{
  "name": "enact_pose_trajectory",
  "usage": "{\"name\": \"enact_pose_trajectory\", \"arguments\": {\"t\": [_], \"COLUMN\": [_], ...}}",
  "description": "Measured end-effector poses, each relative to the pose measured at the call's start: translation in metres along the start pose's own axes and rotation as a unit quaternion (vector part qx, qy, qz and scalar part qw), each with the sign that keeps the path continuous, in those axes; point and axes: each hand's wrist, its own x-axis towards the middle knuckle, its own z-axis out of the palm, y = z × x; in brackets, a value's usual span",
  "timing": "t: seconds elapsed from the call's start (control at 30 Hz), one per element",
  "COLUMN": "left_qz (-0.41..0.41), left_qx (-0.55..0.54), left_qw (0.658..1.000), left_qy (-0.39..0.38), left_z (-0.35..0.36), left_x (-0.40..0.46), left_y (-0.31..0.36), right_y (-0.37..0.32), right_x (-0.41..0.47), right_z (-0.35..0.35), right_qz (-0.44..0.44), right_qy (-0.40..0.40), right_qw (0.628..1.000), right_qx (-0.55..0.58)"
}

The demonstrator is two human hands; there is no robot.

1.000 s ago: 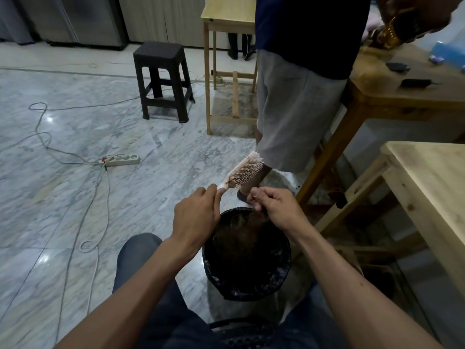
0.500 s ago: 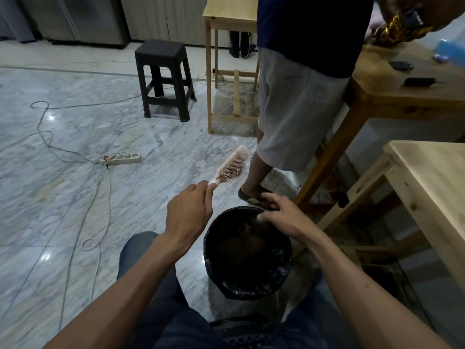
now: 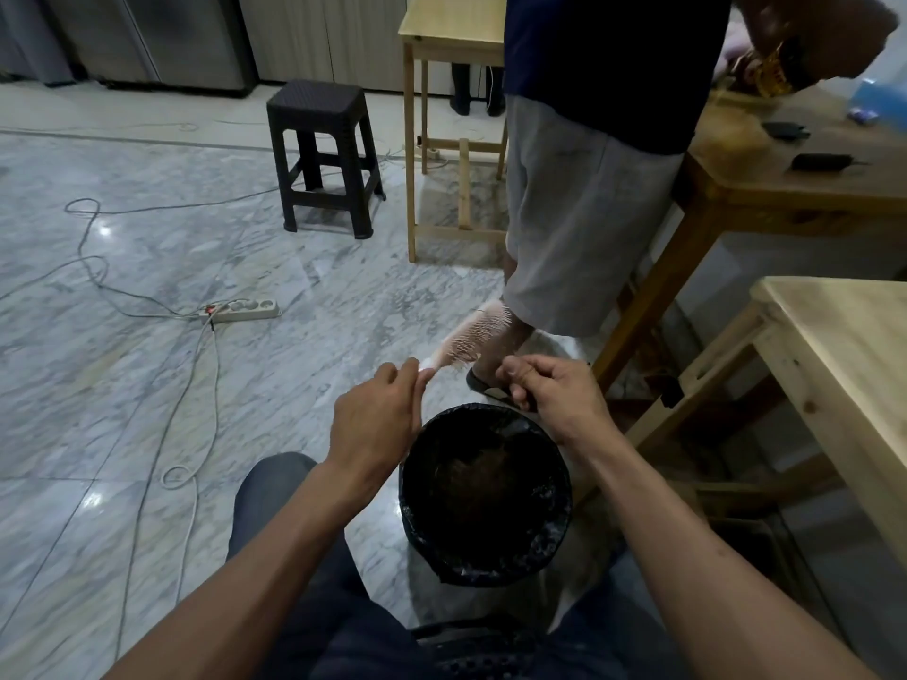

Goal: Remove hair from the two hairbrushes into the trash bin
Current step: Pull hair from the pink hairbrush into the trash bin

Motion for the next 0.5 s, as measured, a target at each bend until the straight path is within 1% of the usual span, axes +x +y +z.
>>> {"name": "enact_pose_trajectory", "arguments": {"t": [0.1,0.17,0.23,0.3,0.37,0.4,0.5], "left_qz": [-0.088,-0.116,-0.112,-0.088,-0.064,-0.054,-0.020], "left_qx": [-0.001,-0.008,-0.019,-0.034,-0.043,-0.046,-0.052], "left_qw": [0.996,0.993,0.993,0.995,0.997,0.997,0.998], "left_qy": [-0.019,-0.024,-0.019,-0.013,-0.006,-0.002,0.010], "left_z": [0.008,0.009,0.006,0.003,0.000,-0.002,-0.005], "left_x": [-0.003,-0.004,-0.004,-0.004,-0.004,-0.003,-0.003], "left_y": [-0.015,-0.021,-0.021,-0.015,-0.010,-0.008,-0.002], "right_y": [-0.003,0.000,0.005,0.008,0.005,0.001,-0.012], "right_x": [-0.003,-0.006,-0.008,-0.010,-0.011,-0.011,-0.007], "right_z": [-0.013,-0.019,-0.020,-0.018,-0.013,-0.010,0.000], "right_qz": [-0.005,0.003,0.036,0.068,0.071,0.071,0.095], "right_qy": [0.021,0.011,-0.015,-0.061,-0.107,-0.112,-0.084], "right_qw": [0.999,0.998,0.994,0.981,0.969,0.974,0.991], "right_qx": [-0.025,-0.054,-0.102,-0.169,-0.213,-0.186,-0.037]}}
